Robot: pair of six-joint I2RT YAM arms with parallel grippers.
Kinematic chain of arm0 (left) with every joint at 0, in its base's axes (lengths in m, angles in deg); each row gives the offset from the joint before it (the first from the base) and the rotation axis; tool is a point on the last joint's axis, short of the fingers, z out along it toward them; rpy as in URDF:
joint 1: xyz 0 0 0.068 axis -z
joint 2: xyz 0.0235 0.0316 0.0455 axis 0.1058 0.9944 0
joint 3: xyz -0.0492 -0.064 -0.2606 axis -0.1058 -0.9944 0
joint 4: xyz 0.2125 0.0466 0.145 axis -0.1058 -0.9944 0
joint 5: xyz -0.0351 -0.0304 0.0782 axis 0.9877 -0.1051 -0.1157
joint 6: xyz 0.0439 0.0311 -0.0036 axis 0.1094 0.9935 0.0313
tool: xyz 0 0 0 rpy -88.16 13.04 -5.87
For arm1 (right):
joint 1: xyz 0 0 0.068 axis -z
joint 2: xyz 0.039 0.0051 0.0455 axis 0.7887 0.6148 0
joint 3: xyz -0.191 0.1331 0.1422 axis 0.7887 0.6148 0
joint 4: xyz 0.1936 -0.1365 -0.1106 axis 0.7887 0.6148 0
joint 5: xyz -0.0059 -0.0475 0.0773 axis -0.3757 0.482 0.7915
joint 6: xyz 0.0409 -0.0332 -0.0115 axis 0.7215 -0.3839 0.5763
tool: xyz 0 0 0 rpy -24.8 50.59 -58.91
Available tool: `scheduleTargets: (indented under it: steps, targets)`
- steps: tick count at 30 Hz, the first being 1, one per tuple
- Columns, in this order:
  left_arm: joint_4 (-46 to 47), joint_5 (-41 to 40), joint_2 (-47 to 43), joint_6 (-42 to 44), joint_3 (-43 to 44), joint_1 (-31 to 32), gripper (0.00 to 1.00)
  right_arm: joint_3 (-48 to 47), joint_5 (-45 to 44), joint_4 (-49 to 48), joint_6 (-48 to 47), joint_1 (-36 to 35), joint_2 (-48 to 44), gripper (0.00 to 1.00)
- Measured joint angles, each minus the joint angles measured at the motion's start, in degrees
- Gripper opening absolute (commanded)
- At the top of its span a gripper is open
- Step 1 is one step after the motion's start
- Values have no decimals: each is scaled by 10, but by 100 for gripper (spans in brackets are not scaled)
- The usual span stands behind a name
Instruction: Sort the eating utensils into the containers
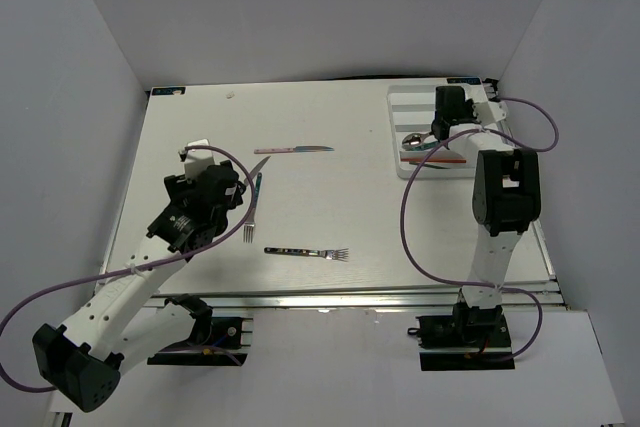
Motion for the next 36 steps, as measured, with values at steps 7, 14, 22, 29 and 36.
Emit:
scheduleTargets:
  steps: [7,14,22,29,36]
  targets:
    - [1,2,0,2,0,0,98,2,6,-9,16,0,5,89]
    - [1,2,-3,2,0,0,98,23,38,-9,-45,0,-40,89]
    - [-1,-18,-16,-7,0,0,98,-82,306,16,-360,-80,-97,89]
    - [-31,-82,-57,-44,0,0,98,-47,504,133,-667,-379,-129,80]
    - [-44,-116,-138,-63,0,0,98,-26,562,273,-780,-527,-67,70]
